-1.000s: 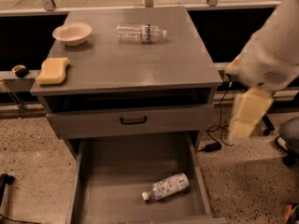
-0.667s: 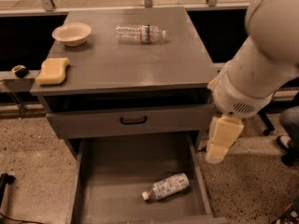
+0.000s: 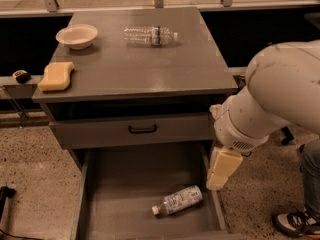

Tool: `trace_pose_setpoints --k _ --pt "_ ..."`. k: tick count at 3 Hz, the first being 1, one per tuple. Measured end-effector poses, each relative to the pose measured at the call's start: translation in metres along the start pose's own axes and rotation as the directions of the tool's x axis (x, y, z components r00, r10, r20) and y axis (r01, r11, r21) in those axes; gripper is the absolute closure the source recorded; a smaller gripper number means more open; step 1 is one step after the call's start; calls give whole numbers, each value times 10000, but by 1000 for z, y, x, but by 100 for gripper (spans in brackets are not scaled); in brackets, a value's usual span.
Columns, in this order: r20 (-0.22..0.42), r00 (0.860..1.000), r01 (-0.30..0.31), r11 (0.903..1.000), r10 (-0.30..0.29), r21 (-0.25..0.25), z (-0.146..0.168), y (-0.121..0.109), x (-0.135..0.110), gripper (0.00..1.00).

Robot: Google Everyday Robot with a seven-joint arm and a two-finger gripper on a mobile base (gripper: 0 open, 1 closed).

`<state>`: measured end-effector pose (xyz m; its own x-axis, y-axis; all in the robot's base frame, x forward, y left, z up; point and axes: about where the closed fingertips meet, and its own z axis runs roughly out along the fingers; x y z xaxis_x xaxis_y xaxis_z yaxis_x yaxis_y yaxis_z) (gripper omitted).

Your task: Pick blue plastic bottle from middle drawer and place on counter

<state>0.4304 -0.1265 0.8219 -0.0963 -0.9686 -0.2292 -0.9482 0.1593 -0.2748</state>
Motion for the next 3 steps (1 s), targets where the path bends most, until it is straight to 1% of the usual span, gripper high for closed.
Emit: trace_pose_setpoints --k 1,2,3 --pt "419 9991 57 9948 -15 -1012 31 12 0 0" --pt "729 9949 837 9739 -698 -2109 103 42 -8 0" --pt "846 9850 1673 9508 -1501 -2606 176 92 -4 0"
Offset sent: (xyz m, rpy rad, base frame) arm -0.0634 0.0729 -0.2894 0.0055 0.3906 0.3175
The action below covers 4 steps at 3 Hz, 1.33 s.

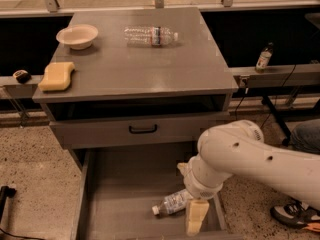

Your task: Pick blue plastic bottle from middle drawer and place on counter

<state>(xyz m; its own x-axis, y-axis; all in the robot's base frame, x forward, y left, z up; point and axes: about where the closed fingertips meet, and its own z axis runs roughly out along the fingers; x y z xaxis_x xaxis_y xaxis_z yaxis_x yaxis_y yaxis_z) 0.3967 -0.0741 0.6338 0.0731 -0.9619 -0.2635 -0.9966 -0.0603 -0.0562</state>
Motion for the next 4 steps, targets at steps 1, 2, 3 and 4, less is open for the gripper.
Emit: trace_pose_setpoints --k 1,2,3,4 --pt "390 9971 649 9979 -650 22 19 11 -4 0" --pt "427 9849 1672 9859 -1675 104 19 12 -4 0" --pt "425 9887 1441 9896 -1438 -43 43 -5 -1 0" --pt "471 9941 986 9948 -972 -272 95 -35 14 0"
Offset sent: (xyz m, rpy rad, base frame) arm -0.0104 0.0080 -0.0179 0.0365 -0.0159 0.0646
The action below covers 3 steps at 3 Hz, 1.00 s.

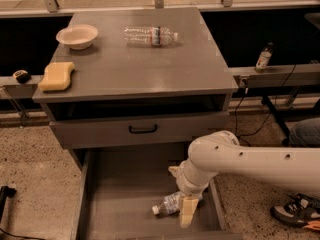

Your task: Pick blue plastic bottle from middle drawer and place on counter

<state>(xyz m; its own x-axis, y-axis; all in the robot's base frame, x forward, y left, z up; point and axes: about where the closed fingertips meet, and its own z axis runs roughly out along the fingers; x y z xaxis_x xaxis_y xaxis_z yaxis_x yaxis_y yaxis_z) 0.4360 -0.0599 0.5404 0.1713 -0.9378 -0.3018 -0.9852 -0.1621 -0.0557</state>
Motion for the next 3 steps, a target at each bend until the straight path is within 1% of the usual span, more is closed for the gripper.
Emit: trace_pose_setpoints --k 1,2,3 --pt "-276 9988 -402 9990 396 -202 61 -26 33 0" --pt "-145 9981 -602 9979 599 -217 98 -25 53 0" --pt "-251 9986 -473 9983 464 -328 140 -17 59 4"
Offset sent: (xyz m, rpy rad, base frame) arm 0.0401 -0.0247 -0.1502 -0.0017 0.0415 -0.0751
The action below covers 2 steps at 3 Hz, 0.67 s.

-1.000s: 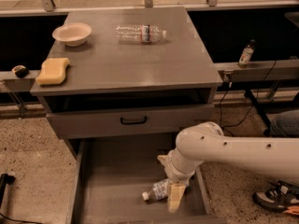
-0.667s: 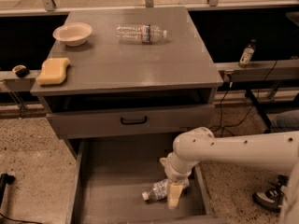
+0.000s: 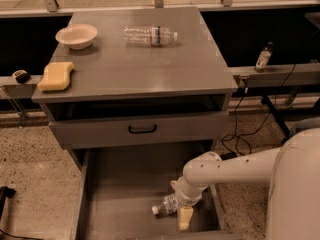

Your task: Pick blue plastic bottle from middle drawer and place on counter

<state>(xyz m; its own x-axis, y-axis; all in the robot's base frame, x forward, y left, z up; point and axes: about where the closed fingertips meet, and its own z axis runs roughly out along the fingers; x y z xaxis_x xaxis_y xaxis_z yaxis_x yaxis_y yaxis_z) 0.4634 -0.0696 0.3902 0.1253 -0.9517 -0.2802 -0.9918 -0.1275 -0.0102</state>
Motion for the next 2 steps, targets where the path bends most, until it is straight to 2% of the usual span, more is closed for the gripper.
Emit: trace_pose_setpoints --k 1,2 --pt "26 10000 77 9999 -77 -106 20 2 0 27" --pt "551 9973 511 9982 -494 -302 30 5 -15 50"
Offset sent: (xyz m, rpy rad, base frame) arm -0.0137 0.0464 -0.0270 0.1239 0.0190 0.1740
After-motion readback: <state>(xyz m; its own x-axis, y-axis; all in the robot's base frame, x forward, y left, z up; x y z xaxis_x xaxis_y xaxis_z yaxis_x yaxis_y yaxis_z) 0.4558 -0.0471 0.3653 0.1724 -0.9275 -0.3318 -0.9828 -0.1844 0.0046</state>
